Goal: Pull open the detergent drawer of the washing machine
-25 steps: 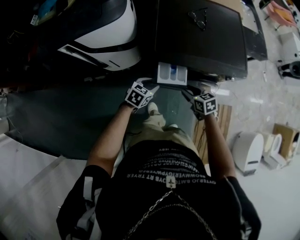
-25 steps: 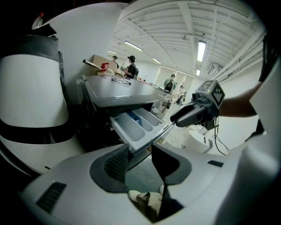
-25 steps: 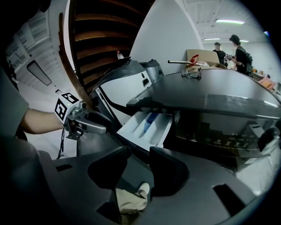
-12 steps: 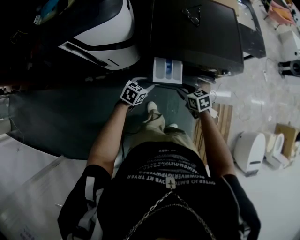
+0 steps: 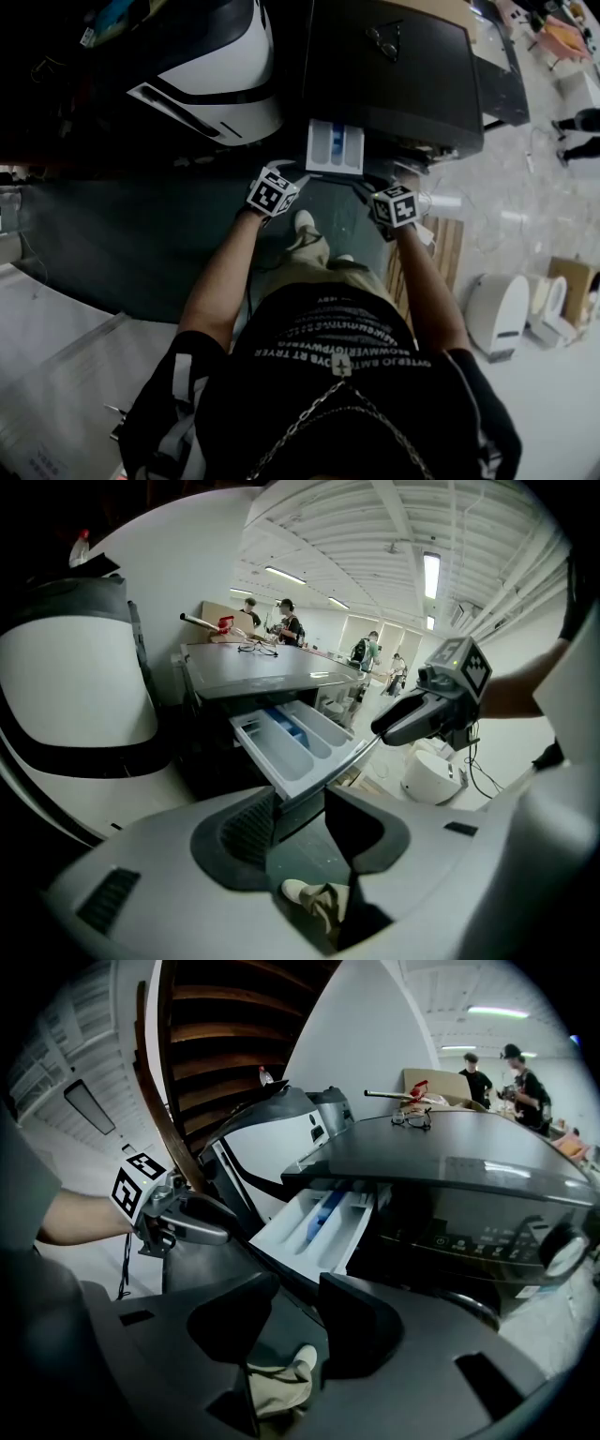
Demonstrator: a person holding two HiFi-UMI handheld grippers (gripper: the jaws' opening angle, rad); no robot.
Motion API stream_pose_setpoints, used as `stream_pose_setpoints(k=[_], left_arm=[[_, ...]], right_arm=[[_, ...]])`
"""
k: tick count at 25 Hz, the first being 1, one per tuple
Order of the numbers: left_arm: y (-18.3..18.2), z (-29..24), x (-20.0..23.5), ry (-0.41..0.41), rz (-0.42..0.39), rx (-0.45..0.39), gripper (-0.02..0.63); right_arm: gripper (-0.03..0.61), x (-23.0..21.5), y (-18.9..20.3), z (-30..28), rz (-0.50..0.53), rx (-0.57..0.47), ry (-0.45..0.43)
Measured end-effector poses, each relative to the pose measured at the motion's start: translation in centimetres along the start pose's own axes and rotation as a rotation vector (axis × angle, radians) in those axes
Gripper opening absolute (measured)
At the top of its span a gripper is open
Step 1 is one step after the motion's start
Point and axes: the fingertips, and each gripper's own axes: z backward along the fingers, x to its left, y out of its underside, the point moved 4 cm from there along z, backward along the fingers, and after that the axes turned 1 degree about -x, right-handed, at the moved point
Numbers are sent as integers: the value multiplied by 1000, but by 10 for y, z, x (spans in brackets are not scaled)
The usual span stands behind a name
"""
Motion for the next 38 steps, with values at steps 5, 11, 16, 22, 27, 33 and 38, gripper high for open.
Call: stream_pose_setpoints(k=[5,11,16,22,27,33,38], left_arm=[[-6,19,-5,-123,25,-75,139],[-60,65,-47,-96,42,-367,11],[-108,111,-69,-113,32,-527,3],[-150,170,-80,-187,20,-664,3],[-166,208,-94,-234,-36,-709,3],[-177,232,-111,-282,-80,-739,3],[-180,241,-129,-286,-93,-738,3]], right_arm=[[150,-1,-15,32,14,-129,64],[13,16,-54,92,87,-289,148],[2,38,-91,139,154,-400,169],[2,67,-131,201,230,-555,191],[2,92,-145,241,271,-606,164],[2,103,-149,267,286,-660,151],[2,101,-146,274,301,-677,136]])
